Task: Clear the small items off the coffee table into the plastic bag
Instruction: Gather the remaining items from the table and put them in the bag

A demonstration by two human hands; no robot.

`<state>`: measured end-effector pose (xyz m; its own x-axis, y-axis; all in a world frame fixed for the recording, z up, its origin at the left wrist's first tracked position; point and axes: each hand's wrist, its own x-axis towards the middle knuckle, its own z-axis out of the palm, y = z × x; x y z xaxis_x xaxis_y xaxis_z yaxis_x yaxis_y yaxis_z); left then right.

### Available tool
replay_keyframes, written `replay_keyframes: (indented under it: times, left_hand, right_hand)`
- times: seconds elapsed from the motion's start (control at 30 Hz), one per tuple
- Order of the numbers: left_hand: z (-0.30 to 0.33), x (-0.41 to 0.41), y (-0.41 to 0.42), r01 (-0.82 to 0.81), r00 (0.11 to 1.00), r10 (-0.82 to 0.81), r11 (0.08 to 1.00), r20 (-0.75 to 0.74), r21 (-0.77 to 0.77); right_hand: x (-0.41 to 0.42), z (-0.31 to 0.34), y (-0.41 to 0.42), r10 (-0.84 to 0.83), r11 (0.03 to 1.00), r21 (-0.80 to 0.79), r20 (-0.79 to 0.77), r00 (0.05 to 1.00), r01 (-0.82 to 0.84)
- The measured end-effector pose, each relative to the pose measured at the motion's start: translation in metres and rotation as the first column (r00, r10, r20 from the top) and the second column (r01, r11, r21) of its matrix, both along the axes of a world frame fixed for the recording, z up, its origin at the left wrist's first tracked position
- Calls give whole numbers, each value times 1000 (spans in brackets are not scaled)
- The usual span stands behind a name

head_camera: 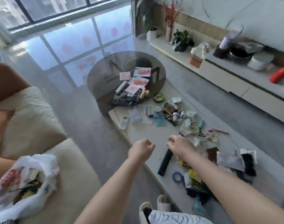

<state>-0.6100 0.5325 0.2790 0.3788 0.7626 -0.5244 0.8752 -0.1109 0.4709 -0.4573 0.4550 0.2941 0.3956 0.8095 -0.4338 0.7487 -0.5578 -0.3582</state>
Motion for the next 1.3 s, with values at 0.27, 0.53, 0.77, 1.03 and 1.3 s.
replay_keyframes:
  times: [0.27,0.53,0.77,1.03,1.3]
  left_hand:
    - [-51,30,-32,231,972,-233,971,-34,-52]
    - [-120,58,-51,258,962,-268,957,-62,-135]
    - [-202,93,-53,192,971,-210,969,-113,-153]
    - [-315,131,-47,111,971,-135,986,-199,-126]
    - [-374,143,-38,92,956,-102,995,-276,-48]
  right_hand:
    - [18,-45,-68,-308,951,-50,-63,949,305]
    - [42,-119,-109,-430,900,-114,-76,899,421]
    - [83,-203,-112,-430,896,-161,-71,900,415]
    - [137,-308,-73,-421,904,-132,-114,900,406]
    - [158,-367,-31,-377,925,-68,-25,926,374]
